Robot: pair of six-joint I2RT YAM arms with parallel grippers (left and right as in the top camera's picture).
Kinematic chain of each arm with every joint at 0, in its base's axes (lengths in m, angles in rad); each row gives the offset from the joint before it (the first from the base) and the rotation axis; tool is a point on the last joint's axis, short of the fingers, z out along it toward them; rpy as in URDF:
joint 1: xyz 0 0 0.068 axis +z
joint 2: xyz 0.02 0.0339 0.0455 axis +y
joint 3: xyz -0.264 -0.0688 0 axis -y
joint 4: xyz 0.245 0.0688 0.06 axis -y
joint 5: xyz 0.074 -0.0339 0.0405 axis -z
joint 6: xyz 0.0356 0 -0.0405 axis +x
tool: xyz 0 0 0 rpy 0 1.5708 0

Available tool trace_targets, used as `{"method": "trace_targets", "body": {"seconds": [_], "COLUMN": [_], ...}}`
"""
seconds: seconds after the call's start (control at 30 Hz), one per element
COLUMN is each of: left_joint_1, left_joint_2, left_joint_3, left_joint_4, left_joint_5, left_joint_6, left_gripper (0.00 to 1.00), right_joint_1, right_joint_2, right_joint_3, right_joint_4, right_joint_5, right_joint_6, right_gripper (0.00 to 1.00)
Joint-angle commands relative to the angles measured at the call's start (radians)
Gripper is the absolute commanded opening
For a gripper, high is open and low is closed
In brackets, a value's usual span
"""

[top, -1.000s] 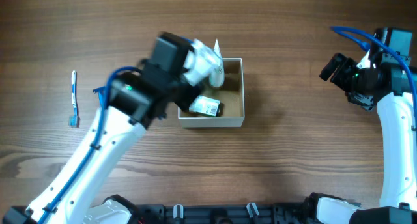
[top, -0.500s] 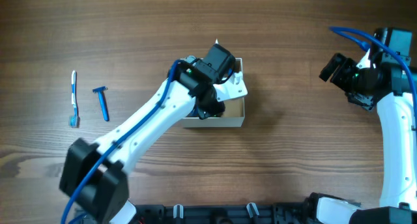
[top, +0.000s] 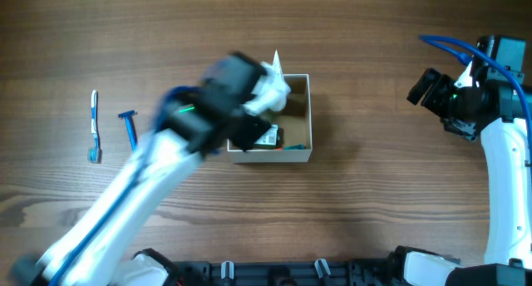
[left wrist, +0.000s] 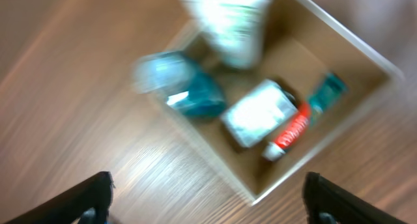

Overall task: Pack container
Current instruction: 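Drop the toothpaste tube into the box with the left gripper, then grasp the blue razor with the left gripper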

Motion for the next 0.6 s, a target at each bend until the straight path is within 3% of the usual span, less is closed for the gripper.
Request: {"method": "trace_targets", "body": {"seconds": [0.0, 0.1, 0.27, 0.57], "left_joint_1": [0.266, 0.517, 0.804, 0.862], "left_joint_2": [-0.106, -0.088, 0.111, 0.544], "left_joint_3": [0.003, 0.0, -0.001, -0.001], "left_joint_4": [-0.012, -0.012, 0.011, 0.038], "left_joint_5": [-0.049, -0.03, 0.138, 0.174], "left_joint_6": [-0.271, -0.371, -0.386, -0.405], "left_gripper": [1.0, 0.99, 0.99, 1.0], "right_joint_1": [-0.002, -0.002, -0.002, -0.002], "right_joint_2": [0.004, 0.004, 0.004, 0.004], "right_joint_3": [-0.008, -0.008, -0.008, -0.008], "right_joint_4": [-0.005, -0.006, -0.018, -0.029], "right_joint_5": [0.006, 0.006, 0.006, 0.006], "right_joint_6": [-0.022, -0.022, -0.025, -0.043], "right_gripper": [1.0, 1.0, 1.0, 1.0]}}
